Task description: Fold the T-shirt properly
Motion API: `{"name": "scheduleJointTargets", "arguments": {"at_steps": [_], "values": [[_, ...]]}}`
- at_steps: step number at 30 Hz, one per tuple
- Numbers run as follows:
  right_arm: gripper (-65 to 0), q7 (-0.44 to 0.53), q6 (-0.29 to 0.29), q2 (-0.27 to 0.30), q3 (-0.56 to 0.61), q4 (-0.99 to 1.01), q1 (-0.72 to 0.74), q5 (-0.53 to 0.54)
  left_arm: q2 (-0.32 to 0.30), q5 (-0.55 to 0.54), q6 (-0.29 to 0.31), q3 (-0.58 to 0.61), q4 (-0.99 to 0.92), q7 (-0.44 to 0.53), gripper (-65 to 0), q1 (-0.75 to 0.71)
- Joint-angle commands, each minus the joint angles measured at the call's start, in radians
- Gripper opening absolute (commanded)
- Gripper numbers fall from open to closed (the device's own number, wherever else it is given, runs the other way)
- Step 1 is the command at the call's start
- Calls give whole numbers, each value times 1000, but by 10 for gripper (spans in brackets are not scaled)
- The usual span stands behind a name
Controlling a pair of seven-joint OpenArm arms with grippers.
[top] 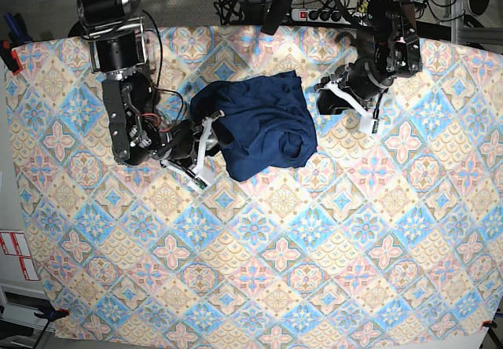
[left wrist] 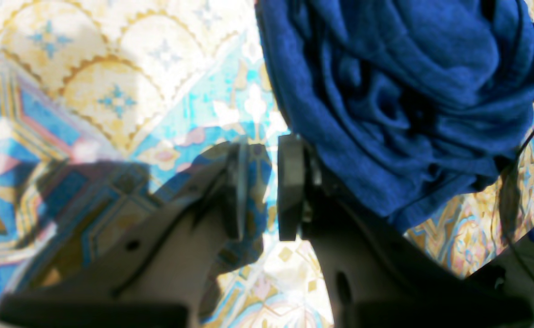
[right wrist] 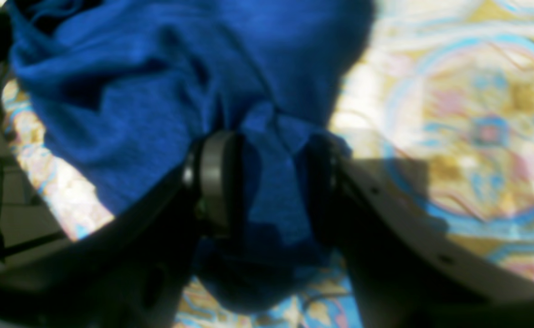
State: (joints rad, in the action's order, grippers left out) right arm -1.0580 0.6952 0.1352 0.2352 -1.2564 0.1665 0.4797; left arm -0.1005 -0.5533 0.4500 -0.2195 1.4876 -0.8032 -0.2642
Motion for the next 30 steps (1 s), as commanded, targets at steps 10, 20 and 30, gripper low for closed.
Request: {"name": "scheduleJointTargets", "arguments": {"at_steps": [10,20,30], "values": [[-598,-37,3,11,-1,-26,21,126,-5,-18,10,-2,17,15,-540,6],[-599,-67,3,65,-21,-167,-28,282,-6,-18,10,-2,17,15,-541,6],[-599,-140,3,91,-40,-398,-140,391,-9,-18,10,-2,17,15,-541,6]]}}
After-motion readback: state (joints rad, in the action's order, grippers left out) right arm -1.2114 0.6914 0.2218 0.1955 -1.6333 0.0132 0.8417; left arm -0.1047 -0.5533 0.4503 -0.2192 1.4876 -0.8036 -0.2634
